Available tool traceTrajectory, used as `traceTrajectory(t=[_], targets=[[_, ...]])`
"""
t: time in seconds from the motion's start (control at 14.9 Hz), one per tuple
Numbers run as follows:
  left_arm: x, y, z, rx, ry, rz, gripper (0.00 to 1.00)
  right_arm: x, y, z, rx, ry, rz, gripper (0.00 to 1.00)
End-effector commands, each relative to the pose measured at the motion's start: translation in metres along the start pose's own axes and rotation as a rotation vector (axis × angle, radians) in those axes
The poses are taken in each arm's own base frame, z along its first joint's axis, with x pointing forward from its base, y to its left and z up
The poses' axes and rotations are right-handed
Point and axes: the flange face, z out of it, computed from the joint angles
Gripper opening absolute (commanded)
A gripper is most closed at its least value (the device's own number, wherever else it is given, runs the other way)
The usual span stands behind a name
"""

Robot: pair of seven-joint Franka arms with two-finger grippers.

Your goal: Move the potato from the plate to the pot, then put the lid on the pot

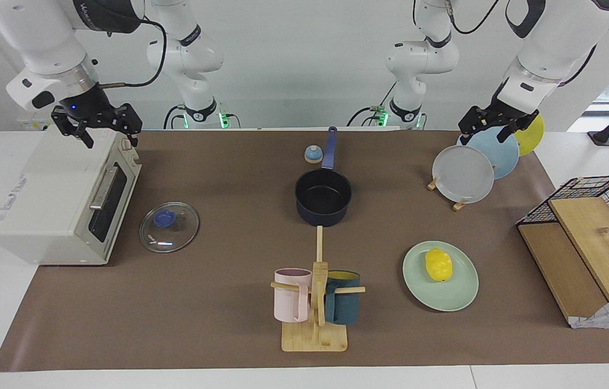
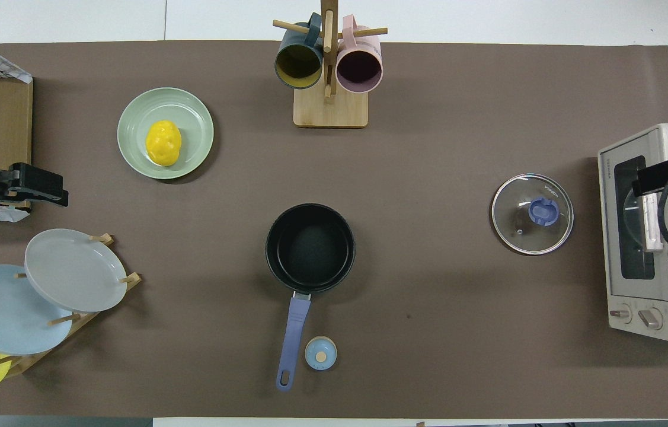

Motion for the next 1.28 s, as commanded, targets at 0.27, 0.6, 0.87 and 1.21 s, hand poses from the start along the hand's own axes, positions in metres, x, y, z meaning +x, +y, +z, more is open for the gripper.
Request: traceTrajectory(t=[0.27, 0.6, 0.87, 1.21], targets=[[0.002, -0.004, -0.004, 0.007, 0.012, 0.007, 1.00, -0.003, -0.003, -0.001, 0.012, 0.011, 0.012, 1.00], [0.006, 0.001, -0.002, 0.005, 0.043, 0.014, 1.00, -0.005, -0.003, -0.003, 0.012, 0.011, 0.010, 1.00], [0.029, 0.004, 0.019, 0.004, 0.045, 0.016, 1.00, -0.003, 0.004, 0.001, 0.010, 0.021, -0.007, 1.00], [0.144, 0.027, 0.114, 0.001, 0.002, 0.035, 1.00, 0.018, -0.009, 0.053, 0.006, 0.046, -0.037, 1.00]])
